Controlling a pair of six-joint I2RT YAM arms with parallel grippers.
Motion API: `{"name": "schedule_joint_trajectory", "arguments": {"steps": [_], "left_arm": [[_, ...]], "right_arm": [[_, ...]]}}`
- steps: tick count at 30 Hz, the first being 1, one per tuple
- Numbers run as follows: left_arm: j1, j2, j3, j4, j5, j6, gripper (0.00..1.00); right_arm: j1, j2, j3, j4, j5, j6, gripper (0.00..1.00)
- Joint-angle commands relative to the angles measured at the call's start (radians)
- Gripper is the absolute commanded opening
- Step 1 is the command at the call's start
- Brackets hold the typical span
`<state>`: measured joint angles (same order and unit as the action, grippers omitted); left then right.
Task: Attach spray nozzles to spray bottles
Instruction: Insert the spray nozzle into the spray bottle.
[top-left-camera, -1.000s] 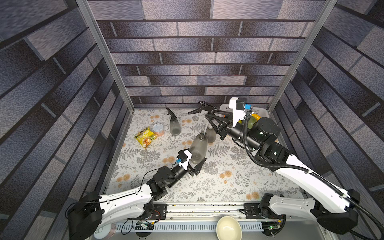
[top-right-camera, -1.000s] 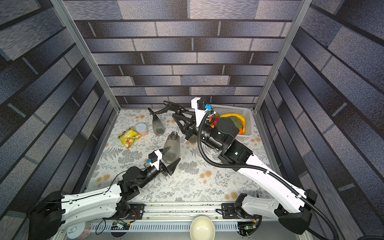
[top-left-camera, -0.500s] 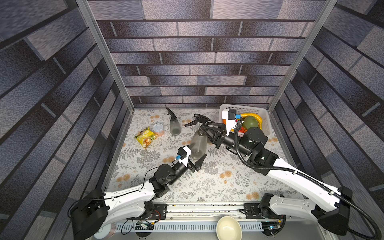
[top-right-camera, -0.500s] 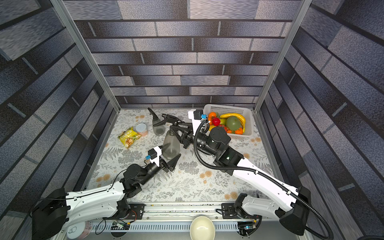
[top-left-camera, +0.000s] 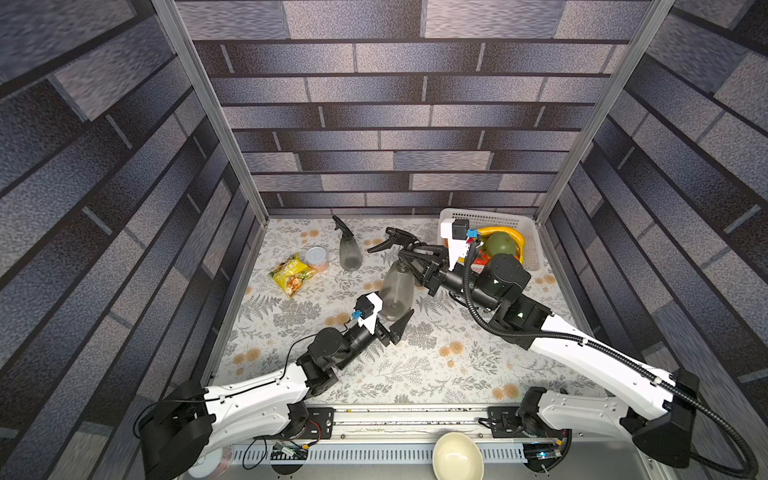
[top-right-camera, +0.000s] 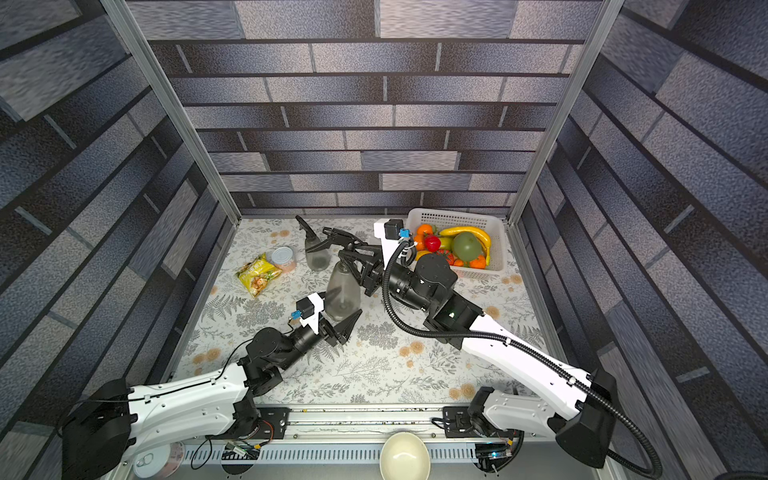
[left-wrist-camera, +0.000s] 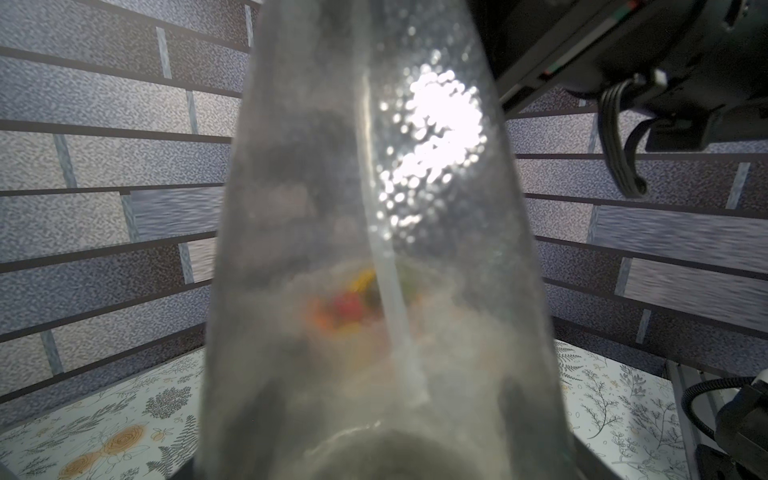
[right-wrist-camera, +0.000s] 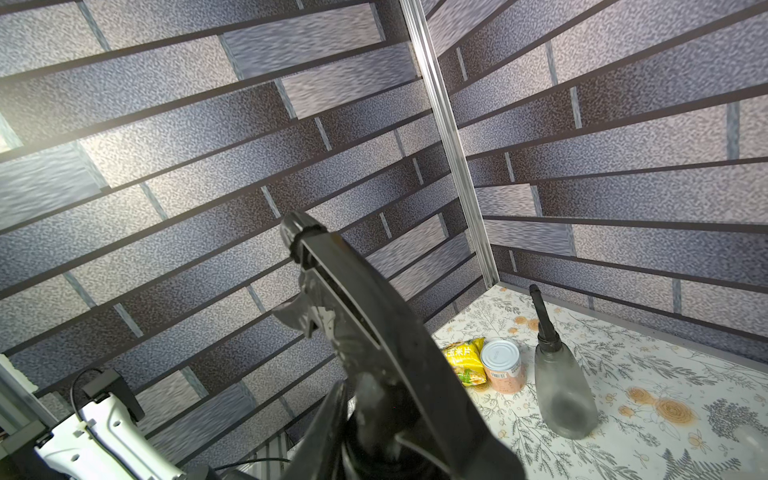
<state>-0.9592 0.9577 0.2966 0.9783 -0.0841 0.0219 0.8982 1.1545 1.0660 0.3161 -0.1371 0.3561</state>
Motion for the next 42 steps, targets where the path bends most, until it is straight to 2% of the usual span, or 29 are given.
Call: {"name": "schedule_joint_trajectory", "arguments": {"steps": [1,11,17,26,35,38,42], "left_arm": [[0.006,-0.040,0.023,0.045,0.007,0.006,0.82],[0.022,-0.042,0.014,0.067,-0.003,-0.011,0.81],[0.040,-0.053,0.016,0.050,0.012,-0.029,0.81],[0.054,-0.028,0.033,0.074,0.015,-0.061,0.81],[0.047,0.098,0.102,0.183,-0.024,-0.046,0.81],[0.037,0.126,0.133,0.183,-0.034,0.004,0.81],[0.028,0.133,0.172,0.155,-0.051,0.068,0.81]], "right_arm": [[-0.001,0.014,0.029,-0.070,-0.023,-0.035,0.31],[-0.002,-0.002,-0.008,-0.103,-0.175,-0.022,0.33],[-0.002,-0.013,-0.009,-0.165,-0.236,-0.058,0.34],[-0.001,-0.010,-0.047,-0.195,-0.128,-0.108,0.33],[0.133,0.085,-0.054,-0.172,0.314,-0.122,0.30],[0.196,0.136,0.032,-0.254,0.530,-0.141,0.27],[0.243,0.194,0.111,-0.350,0.722,-0.164,0.28]]}}
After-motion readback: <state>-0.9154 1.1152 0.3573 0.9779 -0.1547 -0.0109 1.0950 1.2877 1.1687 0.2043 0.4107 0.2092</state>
